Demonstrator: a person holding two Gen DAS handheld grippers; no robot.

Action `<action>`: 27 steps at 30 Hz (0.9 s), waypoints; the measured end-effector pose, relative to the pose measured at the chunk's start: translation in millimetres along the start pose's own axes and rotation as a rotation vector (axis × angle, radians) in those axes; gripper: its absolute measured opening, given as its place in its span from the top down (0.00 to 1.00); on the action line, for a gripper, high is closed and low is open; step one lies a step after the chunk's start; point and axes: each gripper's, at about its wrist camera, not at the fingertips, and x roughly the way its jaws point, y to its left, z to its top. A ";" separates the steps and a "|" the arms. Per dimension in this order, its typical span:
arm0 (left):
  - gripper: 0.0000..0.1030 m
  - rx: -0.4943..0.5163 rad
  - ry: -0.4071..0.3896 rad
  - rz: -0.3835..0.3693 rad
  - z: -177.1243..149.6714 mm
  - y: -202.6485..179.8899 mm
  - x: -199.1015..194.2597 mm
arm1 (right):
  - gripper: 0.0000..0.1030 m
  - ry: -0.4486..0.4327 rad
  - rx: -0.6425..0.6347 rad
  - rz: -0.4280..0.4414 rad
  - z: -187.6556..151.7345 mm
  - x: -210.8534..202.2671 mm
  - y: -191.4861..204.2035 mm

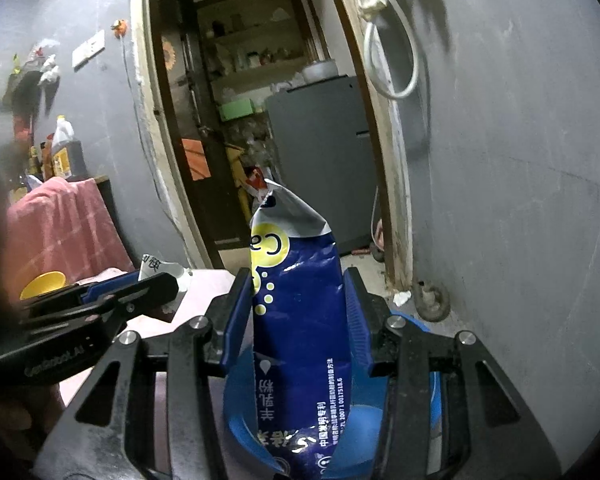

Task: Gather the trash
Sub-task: 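Open the left tool to drop the box into the basin while the right tool releases the packet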

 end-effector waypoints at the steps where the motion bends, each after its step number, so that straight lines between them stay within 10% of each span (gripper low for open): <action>1: 0.69 -0.002 0.013 -0.001 -2.0 0.4 4.7 | 0.49 0.008 0.004 -0.003 -1.7 3.1 -2.6; 27: 0.60 -0.045 0.188 0.020 -33.4 17.7 55.9 | 0.46 0.168 0.081 -0.038 -33.1 49.5 -28.2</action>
